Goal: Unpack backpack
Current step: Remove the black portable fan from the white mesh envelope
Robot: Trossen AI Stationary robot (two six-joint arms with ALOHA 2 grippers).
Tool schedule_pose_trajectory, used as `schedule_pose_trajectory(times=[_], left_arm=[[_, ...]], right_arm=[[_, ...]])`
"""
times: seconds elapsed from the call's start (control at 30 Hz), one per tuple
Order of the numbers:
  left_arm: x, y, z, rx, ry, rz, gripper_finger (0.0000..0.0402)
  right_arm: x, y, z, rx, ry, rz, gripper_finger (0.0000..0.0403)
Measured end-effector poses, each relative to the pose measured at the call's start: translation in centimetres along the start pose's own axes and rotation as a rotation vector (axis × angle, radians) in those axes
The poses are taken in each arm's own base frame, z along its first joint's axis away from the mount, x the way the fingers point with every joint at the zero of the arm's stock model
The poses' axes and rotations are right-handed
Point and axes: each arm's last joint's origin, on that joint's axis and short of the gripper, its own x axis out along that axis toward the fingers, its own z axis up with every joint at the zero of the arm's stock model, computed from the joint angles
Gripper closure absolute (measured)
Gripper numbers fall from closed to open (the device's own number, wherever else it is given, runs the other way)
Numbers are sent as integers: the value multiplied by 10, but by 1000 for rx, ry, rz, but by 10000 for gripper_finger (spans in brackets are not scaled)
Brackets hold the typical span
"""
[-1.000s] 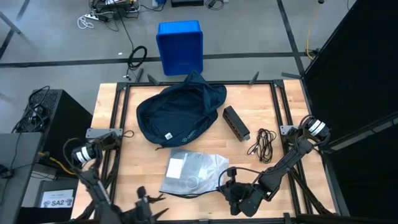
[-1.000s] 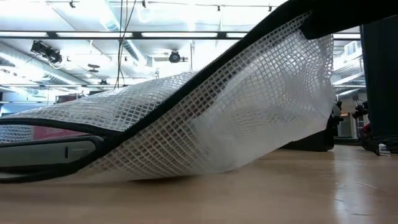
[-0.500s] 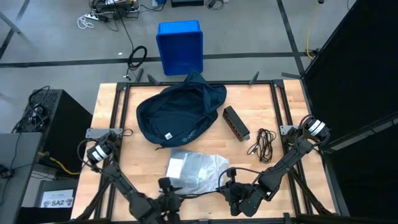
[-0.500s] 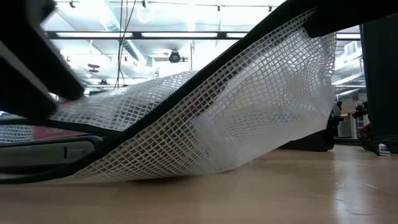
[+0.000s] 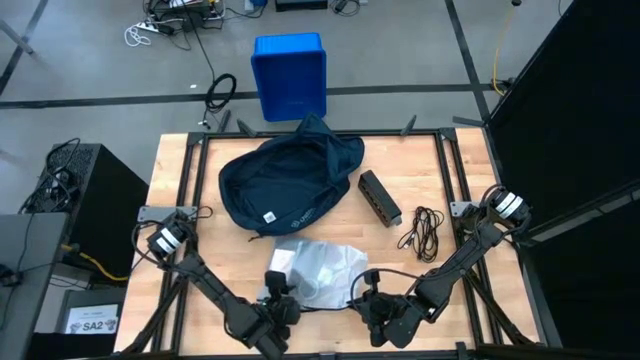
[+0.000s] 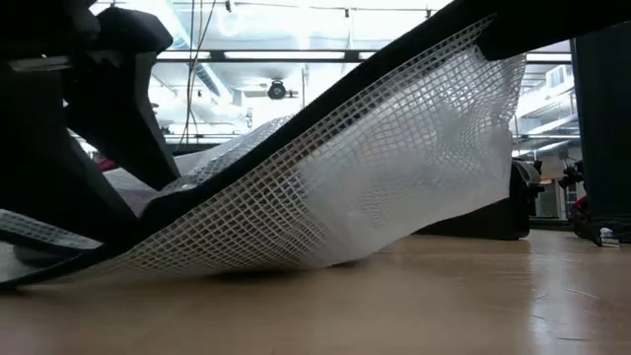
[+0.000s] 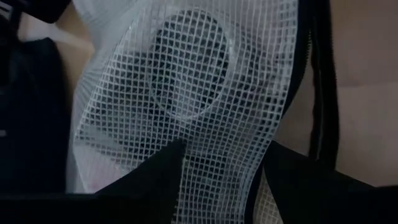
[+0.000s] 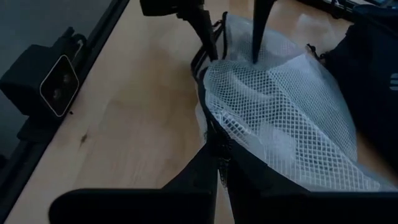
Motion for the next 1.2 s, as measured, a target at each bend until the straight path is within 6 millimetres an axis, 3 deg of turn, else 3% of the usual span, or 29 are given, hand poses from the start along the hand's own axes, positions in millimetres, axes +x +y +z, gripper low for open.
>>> schedule_pose_trajectory(times=[0.17,0.47,0.83,1.2], left_arm=[[0,4,5,3,-11,38,239],[-4,8,16,30,-58,80,391],[-7,10,21,19,-118,151,401],[-9,15,27,-23,-246,301,402]], right_arm=[[0,0,0,-1,0,0,402],[0,-1,-3,-14,25,-7,391],[0,-2,-8,-6,66,-11,353],[-2,-9,-32,23,221,-103,236]])
